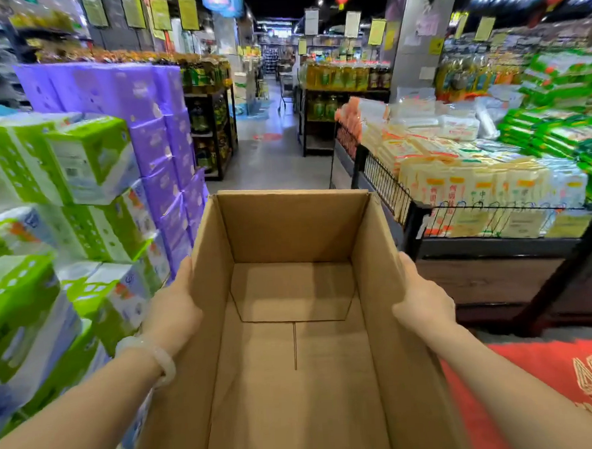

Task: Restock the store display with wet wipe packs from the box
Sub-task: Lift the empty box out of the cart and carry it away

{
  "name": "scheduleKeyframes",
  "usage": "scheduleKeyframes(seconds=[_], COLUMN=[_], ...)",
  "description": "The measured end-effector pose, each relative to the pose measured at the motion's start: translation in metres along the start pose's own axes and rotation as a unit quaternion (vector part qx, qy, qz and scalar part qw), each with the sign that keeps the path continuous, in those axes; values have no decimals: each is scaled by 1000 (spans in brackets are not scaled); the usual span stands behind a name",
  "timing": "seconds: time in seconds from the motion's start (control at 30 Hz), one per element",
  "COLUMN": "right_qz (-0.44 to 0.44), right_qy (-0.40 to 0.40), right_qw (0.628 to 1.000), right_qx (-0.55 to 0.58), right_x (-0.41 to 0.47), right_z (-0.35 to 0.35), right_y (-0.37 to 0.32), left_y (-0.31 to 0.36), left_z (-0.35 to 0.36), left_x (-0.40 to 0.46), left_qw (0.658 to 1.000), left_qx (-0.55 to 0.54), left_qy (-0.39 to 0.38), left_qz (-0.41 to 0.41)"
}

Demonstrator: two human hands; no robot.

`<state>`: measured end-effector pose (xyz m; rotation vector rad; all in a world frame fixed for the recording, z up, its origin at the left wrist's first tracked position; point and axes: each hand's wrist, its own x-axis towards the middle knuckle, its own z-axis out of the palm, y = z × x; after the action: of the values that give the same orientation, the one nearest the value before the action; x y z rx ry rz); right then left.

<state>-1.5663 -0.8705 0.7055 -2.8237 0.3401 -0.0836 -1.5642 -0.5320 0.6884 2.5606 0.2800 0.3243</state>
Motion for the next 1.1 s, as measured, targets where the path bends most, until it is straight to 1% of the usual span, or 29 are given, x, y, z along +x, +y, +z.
scheduleKeyframes(seconds=[0.2, 0.33, 0.5, 0.6, 0.73, 0.83, 0.97, 1.1], right_qz=[-42, -25, -16, -2, -17, -48, -77, -110], right_qy=[-2, -2, -9, -13, 2, -19, -59, -53], right_qw=[999, 999, 999, 1000, 999, 998, 995, 992], right_qx=[21, 27, 27, 28, 33, 33, -20, 24], right_x=[201, 337, 502, 600, 745, 849, 980, 1100], right_z=[36, 73, 82, 91, 124, 143, 153, 181], right_y=[-58, -90, -128, -145, -166, -200, -263, -329], left_y=[9, 15, 44, 60, 70, 67, 59, 43], left_z=[58, 106, 150, 181, 239, 278, 306, 327], left_x=[187, 326, 496, 591, 720, 801, 906, 1009], left_qw=[999, 999, 999, 1000, 999, 998, 994, 985], left_qx=[30, 24, 35, 10, 28, 19, -23, -9], left_qy=[21, 12, 8, -3, 0, 6, 19, 41], left_qz=[-33, -26, -20, -10, -25, -57, -101, -167])
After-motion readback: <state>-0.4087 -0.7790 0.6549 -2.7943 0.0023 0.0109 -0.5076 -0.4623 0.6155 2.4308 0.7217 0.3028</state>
